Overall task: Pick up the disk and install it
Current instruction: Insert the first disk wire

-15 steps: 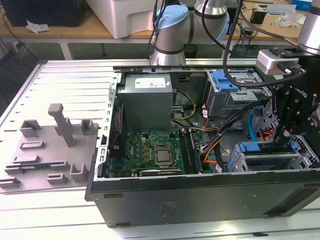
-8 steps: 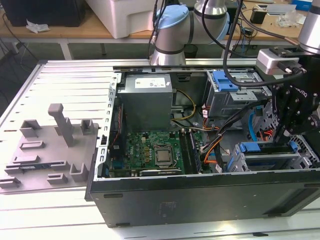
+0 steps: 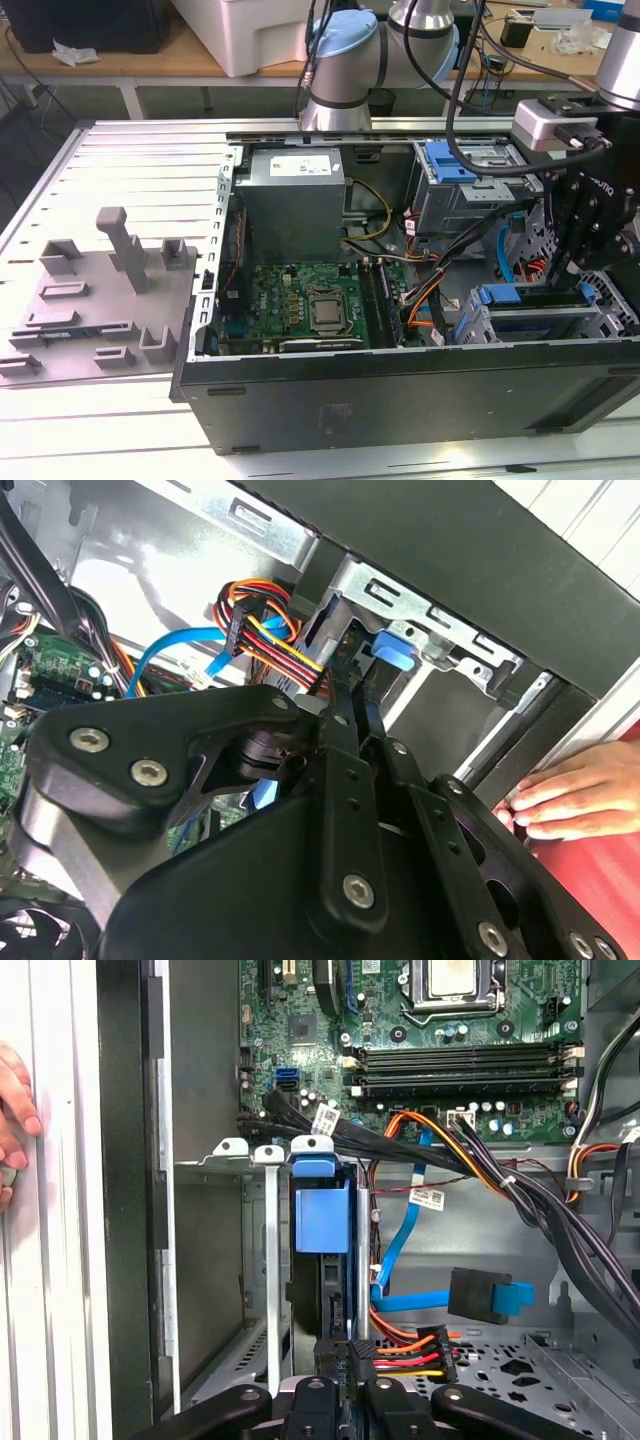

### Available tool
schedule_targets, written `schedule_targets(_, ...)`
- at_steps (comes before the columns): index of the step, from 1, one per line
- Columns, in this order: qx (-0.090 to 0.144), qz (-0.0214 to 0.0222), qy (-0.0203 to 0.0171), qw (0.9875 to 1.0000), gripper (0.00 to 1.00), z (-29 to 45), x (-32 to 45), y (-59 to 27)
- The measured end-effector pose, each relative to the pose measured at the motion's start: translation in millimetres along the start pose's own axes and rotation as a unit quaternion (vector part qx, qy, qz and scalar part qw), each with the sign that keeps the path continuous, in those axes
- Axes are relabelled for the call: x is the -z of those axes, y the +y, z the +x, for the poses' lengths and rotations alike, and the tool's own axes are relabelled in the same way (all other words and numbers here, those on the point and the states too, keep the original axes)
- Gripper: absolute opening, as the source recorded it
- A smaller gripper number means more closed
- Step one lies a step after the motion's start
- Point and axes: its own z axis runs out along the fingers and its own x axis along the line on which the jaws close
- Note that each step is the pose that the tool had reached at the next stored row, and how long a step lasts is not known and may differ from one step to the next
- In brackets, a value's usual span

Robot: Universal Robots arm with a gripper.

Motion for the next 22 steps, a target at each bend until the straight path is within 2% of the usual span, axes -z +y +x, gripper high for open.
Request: schedule_targets(22, 0.0, 0.0, 0.0, 1.0, 0.16, -0.6, -4.0, 0.1)
